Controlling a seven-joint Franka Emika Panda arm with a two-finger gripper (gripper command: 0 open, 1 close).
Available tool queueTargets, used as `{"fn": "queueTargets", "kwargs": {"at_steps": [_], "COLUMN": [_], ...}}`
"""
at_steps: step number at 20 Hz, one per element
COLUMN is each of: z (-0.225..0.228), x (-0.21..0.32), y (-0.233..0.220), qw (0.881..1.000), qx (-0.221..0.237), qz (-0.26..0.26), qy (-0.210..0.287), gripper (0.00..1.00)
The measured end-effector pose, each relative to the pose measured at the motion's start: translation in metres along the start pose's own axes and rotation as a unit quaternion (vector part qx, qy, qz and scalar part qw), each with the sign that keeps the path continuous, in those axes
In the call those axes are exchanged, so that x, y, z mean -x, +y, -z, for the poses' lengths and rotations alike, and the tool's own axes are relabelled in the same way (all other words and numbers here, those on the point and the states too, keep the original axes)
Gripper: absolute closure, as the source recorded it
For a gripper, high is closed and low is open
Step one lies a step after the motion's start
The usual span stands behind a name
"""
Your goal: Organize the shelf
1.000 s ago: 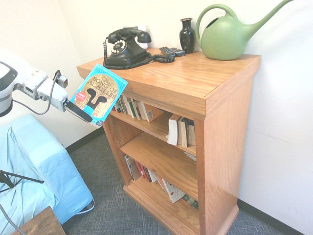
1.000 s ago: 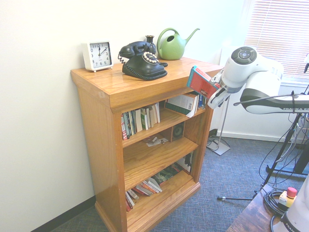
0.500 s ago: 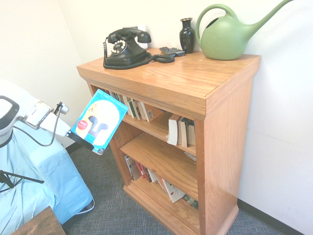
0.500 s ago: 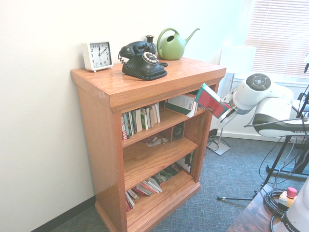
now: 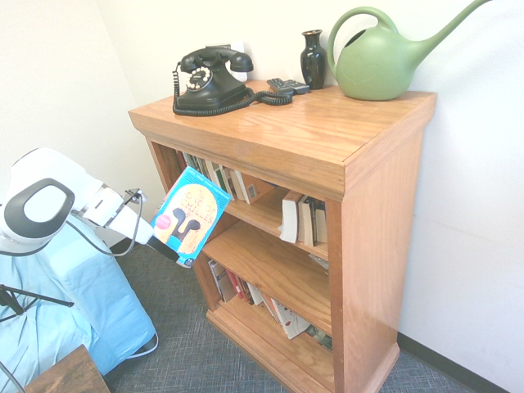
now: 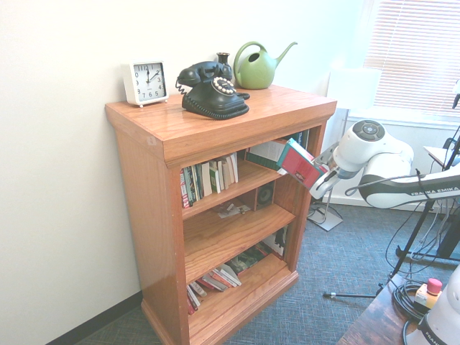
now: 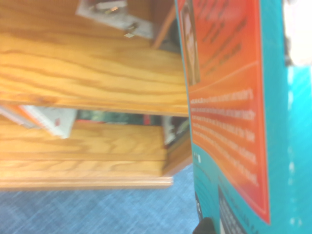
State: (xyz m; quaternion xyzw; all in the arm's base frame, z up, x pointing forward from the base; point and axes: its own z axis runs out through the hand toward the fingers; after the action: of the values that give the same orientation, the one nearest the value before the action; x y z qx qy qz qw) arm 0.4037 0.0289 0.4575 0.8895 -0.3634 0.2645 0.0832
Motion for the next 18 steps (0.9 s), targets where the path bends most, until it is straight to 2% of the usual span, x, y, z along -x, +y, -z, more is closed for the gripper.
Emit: {"fn": "queueTargets", "kwargs": {"at_steps": [13, 18], "z": [-0.058, -0.076], "x": [-0.036, -0.048], "y": [-0.063, -0.078], "qw": [0.998, 0.994], "qx": [-0.028, -0.05], "qz": [0.002, -0.005], "qy": [-0.062, -0.102], "gripper": [1.0, 1.0]}}
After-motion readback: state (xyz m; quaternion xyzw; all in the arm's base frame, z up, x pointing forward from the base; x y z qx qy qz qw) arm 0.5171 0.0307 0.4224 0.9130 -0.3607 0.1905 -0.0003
